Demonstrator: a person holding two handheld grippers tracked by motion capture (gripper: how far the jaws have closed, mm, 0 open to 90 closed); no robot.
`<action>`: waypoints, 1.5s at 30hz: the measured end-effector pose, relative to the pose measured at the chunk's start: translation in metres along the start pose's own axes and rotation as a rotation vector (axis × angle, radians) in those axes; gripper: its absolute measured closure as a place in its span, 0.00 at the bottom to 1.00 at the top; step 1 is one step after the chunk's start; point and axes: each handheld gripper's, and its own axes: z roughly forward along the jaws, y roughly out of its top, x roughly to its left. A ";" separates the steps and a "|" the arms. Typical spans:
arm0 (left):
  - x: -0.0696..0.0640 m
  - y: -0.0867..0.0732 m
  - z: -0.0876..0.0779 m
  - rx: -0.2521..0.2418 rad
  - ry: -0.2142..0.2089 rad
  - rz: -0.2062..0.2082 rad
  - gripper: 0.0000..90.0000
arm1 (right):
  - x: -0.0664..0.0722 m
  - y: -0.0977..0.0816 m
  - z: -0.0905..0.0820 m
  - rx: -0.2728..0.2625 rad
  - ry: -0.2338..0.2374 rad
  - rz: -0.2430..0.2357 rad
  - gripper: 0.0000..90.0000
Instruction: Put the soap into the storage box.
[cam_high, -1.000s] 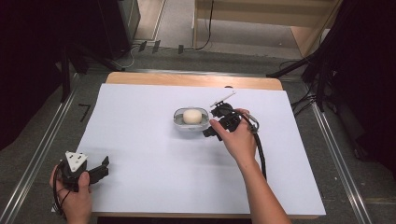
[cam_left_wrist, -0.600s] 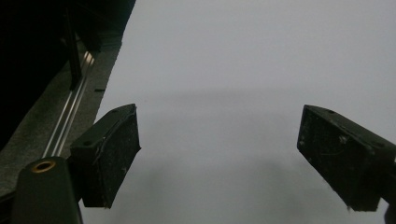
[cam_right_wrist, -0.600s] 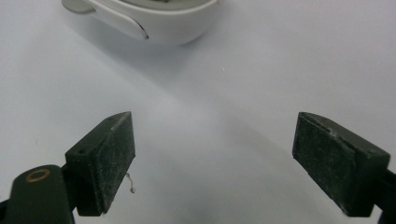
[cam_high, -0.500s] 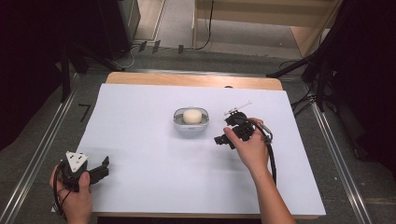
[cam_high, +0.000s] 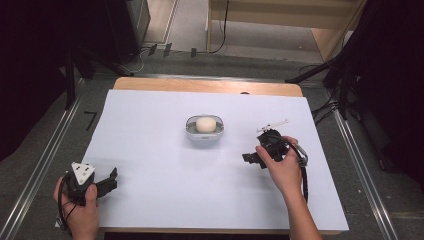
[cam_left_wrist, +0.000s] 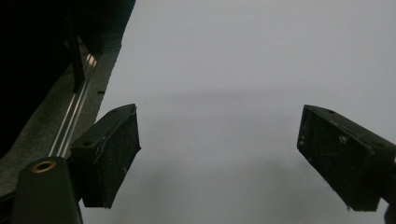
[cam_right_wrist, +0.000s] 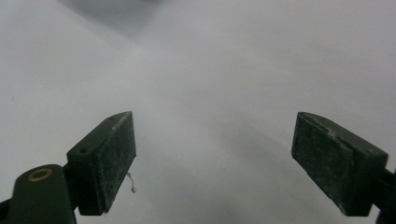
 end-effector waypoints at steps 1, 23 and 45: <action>0.000 0.000 0.000 0.000 0.000 0.000 0.16 | 0.000 0.000 0.000 0.000 0.000 0.000 0.16; -0.002 -0.001 -0.001 -0.015 0.003 0.006 0.16 | -0.027 -0.056 -0.021 -0.092 -0.003 0.021 0.18; -0.001 -0.001 -0.002 -0.026 0.005 0.000 0.16 | -0.066 -0.117 -0.056 -0.158 -0.056 0.118 0.18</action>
